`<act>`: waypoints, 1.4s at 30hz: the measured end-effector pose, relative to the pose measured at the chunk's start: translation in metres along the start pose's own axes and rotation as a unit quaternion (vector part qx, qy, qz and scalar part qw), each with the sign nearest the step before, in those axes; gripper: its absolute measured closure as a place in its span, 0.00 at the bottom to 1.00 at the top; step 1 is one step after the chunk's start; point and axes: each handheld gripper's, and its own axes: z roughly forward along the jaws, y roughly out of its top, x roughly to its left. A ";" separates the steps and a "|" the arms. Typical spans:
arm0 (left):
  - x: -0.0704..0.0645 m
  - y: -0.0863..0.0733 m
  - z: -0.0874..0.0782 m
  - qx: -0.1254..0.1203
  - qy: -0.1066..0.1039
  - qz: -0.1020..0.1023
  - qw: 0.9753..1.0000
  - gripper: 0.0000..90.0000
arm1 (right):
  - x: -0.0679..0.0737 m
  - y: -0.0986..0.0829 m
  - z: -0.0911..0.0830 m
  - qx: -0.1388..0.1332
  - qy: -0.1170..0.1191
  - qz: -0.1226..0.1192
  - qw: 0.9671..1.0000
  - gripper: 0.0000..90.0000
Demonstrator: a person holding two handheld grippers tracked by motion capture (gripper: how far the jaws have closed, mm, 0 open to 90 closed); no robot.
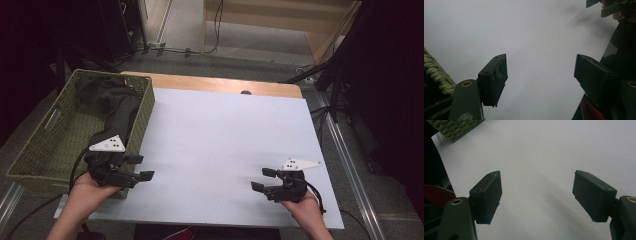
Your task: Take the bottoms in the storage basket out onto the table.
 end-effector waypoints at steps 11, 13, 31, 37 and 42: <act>0.000 0.000 0.000 -0.001 -0.001 -0.001 1.000 0.31 | 0.001 0.000 0.000 -0.001 0.002 -0.001 1.000 0.25; 0.000 0.000 0.000 -0.001 -0.001 -0.001 1.000 0.31 | 0.000 0.000 0.001 0.000 0.001 -0.003 1.000 0.25; 0.000 0.000 0.000 -0.001 0.000 0.000 1.000 0.31 | 0.001 -0.001 0.000 0.001 0.003 -0.001 1.000 0.25; 0.000 0.000 0.000 -0.001 -0.001 -0.001 1.000 0.31 | 0.001 -0.001 0.001 0.000 0.002 -0.001 1.000 0.25; -0.002 0.000 0.001 0.005 0.013 0.005 1.000 0.30 | 0.001 -0.001 0.001 0.000 0.002 0.000 1.000 0.25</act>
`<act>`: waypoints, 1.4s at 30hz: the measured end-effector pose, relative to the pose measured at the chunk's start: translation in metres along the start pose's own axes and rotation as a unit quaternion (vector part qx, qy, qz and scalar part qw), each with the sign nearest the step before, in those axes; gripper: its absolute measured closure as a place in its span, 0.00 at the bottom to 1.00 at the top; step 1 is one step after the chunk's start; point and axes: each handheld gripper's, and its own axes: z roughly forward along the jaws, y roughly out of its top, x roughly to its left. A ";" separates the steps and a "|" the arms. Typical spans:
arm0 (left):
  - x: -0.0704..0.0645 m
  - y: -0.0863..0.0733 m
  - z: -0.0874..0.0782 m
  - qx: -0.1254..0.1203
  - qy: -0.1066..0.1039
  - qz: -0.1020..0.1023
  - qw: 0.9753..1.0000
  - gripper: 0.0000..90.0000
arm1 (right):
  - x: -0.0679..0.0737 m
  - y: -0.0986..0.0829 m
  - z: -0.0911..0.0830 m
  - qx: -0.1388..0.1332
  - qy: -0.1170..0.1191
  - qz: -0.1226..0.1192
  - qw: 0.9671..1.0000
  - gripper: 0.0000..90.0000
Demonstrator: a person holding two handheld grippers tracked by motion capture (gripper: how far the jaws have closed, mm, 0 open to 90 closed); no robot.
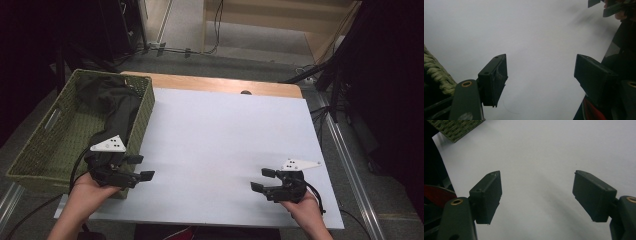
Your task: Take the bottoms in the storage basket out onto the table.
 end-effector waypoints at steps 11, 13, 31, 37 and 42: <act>0.001 0.015 -0.008 0.004 -0.007 -0.025 1.000 0.24 | -0.002 0.001 0.002 -0.001 0.003 0.006 1.000 0.25; 0.002 0.018 -0.010 0.002 -0.007 -0.029 1.000 0.24 | -0.002 0.001 0.002 0.000 0.003 0.007 1.000 0.24; 0.029 0.046 -0.030 -0.009 -0.002 -0.039 0.999 0.24 | -0.001 0.003 0.006 -0.002 0.004 0.000 1.000 0.24; 0.036 0.052 -0.031 -0.013 0.004 -0.047 0.999 0.24 | -0.001 0.003 0.007 -0.003 0.006 0.002 1.000 0.24; 0.038 0.061 -0.033 -0.014 0.003 -0.045 0.999 0.24 | -0.001 0.005 0.010 -0.001 0.007 -0.001 1.000 0.24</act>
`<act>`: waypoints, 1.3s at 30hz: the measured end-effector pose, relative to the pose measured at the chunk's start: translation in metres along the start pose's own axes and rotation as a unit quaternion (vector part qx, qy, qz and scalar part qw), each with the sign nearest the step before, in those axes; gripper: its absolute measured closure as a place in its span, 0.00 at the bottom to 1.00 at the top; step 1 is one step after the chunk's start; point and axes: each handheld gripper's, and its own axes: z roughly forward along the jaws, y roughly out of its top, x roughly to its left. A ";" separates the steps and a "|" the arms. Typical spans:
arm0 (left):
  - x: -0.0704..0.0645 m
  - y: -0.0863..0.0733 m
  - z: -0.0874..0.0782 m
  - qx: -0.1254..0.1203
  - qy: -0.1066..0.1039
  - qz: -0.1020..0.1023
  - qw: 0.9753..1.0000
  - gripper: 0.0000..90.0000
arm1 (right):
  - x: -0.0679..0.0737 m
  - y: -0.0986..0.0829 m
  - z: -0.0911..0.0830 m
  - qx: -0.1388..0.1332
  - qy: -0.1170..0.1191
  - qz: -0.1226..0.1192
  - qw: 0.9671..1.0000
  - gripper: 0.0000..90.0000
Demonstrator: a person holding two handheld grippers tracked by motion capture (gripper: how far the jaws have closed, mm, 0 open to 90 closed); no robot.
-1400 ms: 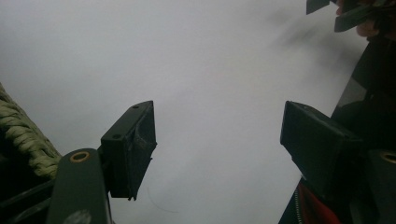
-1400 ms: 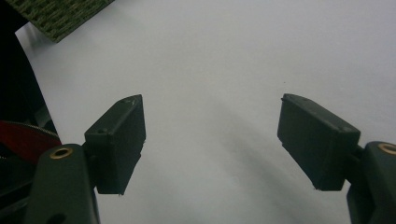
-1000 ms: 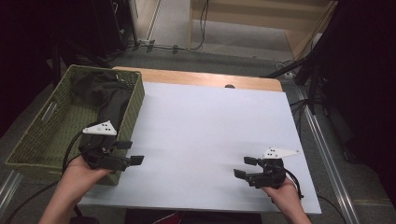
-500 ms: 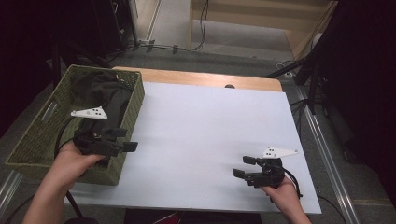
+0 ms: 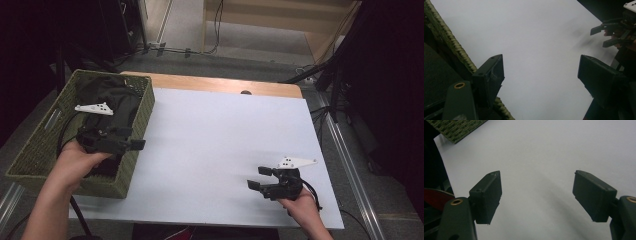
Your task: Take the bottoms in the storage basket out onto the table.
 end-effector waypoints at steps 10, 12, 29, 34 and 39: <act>0.005 0.012 -0.002 -0.004 0.017 0.000 1.000 0.24 | -0.001 0.002 0.003 0.003 0.001 -0.006 1.000 0.24; 0.007 0.014 -0.002 -0.007 0.017 -0.003 1.000 0.24 | -0.001 0.002 0.003 0.002 0.002 -0.004 1.000 0.24; 0.035 0.032 0.008 -0.002 0.078 -0.017 0.997 0.24 | -0.001 0.002 0.004 0.003 0.004 0.000 1.000 0.24; 0.044 0.034 0.005 -0.004 0.088 -0.032 0.996 0.24 | -0.002 0.001 0.003 0.004 0.002 -0.001 1.000 0.24; 0.053 0.037 -0.002 -0.011 0.113 -0.025 0.993 0.24 | -0.002 0.001 0.004 0.004 0.002 0.001 1.000 0.24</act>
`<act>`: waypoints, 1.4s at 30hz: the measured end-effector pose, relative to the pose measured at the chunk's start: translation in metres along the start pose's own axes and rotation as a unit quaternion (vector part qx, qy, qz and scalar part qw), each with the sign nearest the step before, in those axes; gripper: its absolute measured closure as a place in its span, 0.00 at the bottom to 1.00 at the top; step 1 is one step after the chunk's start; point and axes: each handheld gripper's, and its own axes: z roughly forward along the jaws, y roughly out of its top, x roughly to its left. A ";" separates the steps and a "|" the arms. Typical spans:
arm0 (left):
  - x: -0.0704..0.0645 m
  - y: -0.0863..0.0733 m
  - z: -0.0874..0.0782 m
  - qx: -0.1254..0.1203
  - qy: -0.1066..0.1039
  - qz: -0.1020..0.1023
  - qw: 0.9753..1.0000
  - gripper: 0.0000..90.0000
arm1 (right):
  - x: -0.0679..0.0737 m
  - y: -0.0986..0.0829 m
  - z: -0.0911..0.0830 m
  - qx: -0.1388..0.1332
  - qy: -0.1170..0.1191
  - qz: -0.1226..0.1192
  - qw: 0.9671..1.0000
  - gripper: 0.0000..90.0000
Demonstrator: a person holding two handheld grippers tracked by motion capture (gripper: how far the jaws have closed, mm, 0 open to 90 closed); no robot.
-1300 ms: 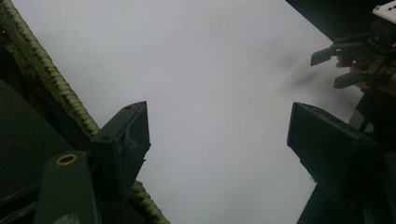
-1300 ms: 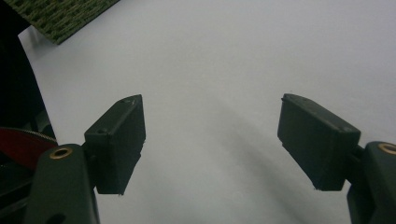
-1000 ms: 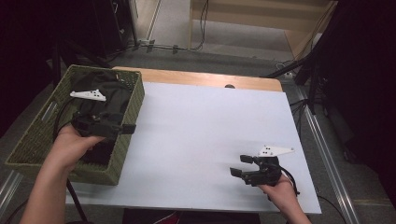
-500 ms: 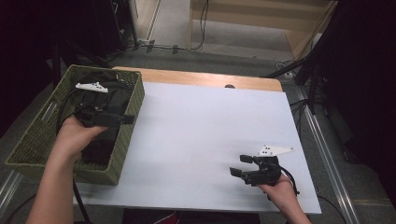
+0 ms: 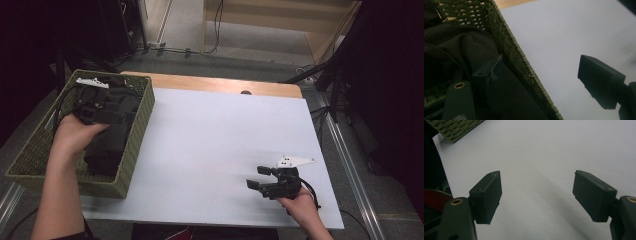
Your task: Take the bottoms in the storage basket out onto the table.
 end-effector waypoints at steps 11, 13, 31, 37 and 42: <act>0.025 -0.004 0.008 -0.010 0.066 -0.040 0.997 0.07 | 0.002 -0.002 -0.003 -0.001 -0.005 0.000 1.000 0.24; 0.030 -0.006 0.011 -0.013 0.070 -0.053 0.996 0.01 | 0.001 -0.003 -0.005 -0.001 -0.007 0.003 1.000 0.24; 0.048 -0.012 0.055 -0.012 0.091 -0.051 0.995 0.00 | 0.000 -0.012 -0.015 -0.006 -0.023 0.017 1.000 0.24; 0.055 -0.022 0.069 0.034 0.128 -0.041 0.990 0.00 | 0.000 -0.013 -0.015 -0.006 -0.023 0.017 1.000 0.24; 0.056 -0.025 0.076 0.026 0.125 -0.037 0.991 0.00 | -0.003 -0.013 -0.014 -0.006 -0.026 0.022 0.999 0.24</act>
